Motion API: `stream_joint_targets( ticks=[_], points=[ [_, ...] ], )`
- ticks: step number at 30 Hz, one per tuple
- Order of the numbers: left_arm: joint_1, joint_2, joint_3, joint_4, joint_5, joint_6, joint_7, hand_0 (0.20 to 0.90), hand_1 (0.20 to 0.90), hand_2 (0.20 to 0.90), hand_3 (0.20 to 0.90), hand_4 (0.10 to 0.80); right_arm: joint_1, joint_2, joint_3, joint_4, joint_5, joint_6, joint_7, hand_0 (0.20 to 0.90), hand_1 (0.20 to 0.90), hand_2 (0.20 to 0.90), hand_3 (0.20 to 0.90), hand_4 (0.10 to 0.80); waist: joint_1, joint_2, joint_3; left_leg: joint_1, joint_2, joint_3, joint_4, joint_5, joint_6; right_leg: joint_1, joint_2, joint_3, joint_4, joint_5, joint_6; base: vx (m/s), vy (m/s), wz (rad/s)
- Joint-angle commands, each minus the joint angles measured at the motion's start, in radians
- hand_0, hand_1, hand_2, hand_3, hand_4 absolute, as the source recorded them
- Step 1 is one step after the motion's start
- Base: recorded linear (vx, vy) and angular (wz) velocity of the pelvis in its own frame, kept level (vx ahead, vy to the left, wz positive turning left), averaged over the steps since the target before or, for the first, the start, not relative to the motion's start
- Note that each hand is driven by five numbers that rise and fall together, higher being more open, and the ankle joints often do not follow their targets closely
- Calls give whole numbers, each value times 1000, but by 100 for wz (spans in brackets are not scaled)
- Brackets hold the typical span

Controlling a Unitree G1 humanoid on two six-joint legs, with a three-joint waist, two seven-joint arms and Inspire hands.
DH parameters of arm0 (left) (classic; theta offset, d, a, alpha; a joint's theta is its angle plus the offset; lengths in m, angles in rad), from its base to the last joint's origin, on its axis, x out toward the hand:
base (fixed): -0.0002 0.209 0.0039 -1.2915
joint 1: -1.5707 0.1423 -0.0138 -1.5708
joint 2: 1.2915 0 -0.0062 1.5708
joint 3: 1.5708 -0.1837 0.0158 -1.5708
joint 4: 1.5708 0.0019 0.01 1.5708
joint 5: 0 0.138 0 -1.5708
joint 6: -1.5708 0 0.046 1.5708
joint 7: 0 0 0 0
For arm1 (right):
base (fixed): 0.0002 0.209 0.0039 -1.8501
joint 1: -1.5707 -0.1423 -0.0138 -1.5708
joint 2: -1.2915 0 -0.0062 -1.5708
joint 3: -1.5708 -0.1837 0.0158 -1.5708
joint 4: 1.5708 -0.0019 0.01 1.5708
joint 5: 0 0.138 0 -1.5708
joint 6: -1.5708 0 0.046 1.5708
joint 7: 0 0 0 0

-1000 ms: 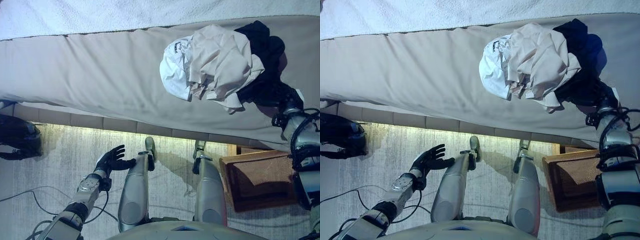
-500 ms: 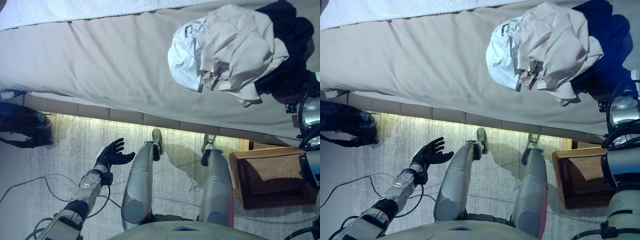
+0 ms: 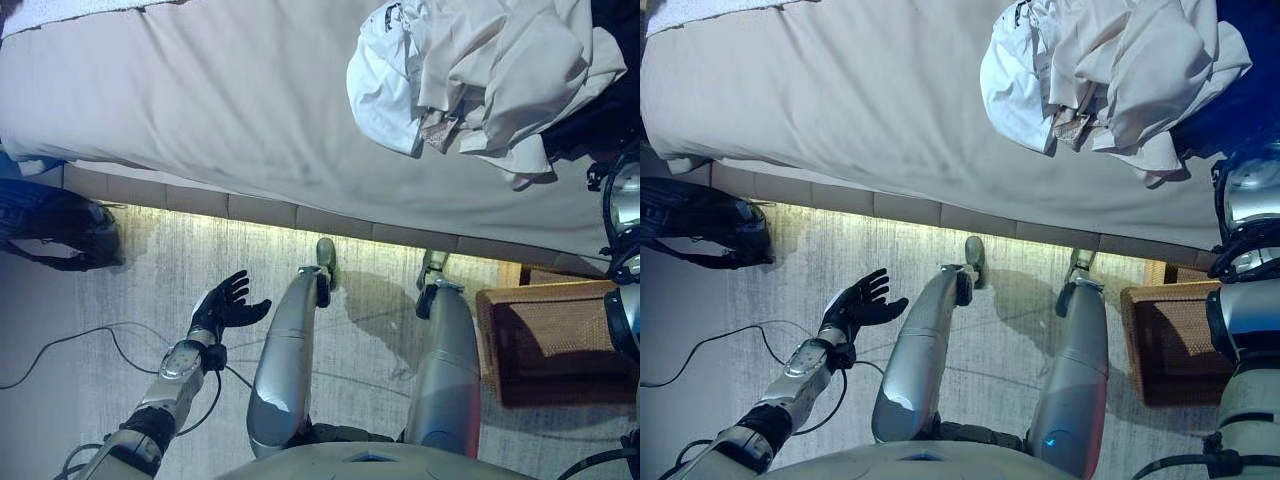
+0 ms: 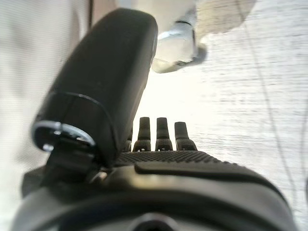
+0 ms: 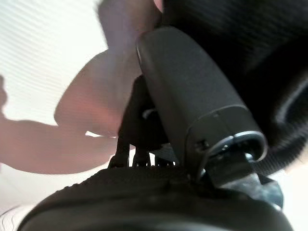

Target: Pick up the clothes from the bed and place them into the basket

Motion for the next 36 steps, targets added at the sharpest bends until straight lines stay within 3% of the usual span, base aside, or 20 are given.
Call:
stream_joint_targets(
  ticks=[1, 5, 11, 18, 21, 25, 30, 36],
  points=[
    [130, 36, -2, -16, -8, -47, 3, 900, 900, 900, 900, 800, 76, -70, -41, -153, -14, -50, -88, 900, 900, 900, 900, 800, -1, -22, -86, 13, -22, -10, -77, 131, -20, 74, 71, -73, 45, -37, -57, 18, 47, -7],
    [143, 45, 13, -38, -5, -35, -3, 900, 900, 900, 900, 800, 174, -74, -88, -214, -12, -65, -4, 900, 900, 900, 900, 800, -16, -37, -88, 56, -18, 1, -97, 135, -28, 120, 72, -78, 0, -21, -53, 31, 26, -6],
    [127, 58, 13, -46, -11, -21, 6, 900, 900, 900, 900, 800, 178, -81, -64, -220, -31, -72, 109, 900, 900, 900, 900, 800, -18, -50, -85, 85, -17, 6, -137, 154, -33, 148, 77, -81, -50, 4, -43, 7, -23, -3],
    [70, 75, -13, 4, -42, -31, 12, 900, 900, 900, 900, 800, -63, -99, 152, -50, -178, -69, 238, 900, 900, 900, 900, 800, 20, -41, -76, 62, -22, -13, -153, 176, -29, 126, 78, -90, -34, -4, -48, -15, -87, 2],
    [60, 92, -14, -9, -55, -17, 11, 900, 900, 900, 900, 800, -157, -123, 285, -22, -333, -45, 221, 900, 900, 900, 900, 800, 38, -34, -72, 38, -23, -27, -154, 188, -27, 105, 76, -98, -15, -12, -51, -13, -89, 8],
    [68, 113, -15, -26, -68, -18, 7, 900, 900, 900, 900, 800, -220, -143, 375, -30, -482, 7, 163, 900, 900, 900, 900, 800, 52, -29, -69, 17, -24, -42, -164, 200, -27, 88, 78, -103, -2, -25, -54, -22, -86, 15],
    [72, 127, 2, -14, -62, -27, -28, 900, 900, 900, 900, 800, -233, -118, 389, 12, -370, 50, 309, 900, 900, 900, 900, 800, 71, -29, -69, 16, -23, -57, -183, 208, -35, 98, 87, -122, -11, -40, -61, -13, -79, 12],
    [63, 153, 34, -32, -42, -13, -58, 900, 900, 900, 900, 800, -207, -109, 376, 83, -247, -2, 531, 900, 900, 900, 900, 800, 92, -27, -64, 28, -27, -67, -202, 216, -38, 119, 89, -149, -29, -40, -70, 0, -75, 8]
  ],
)
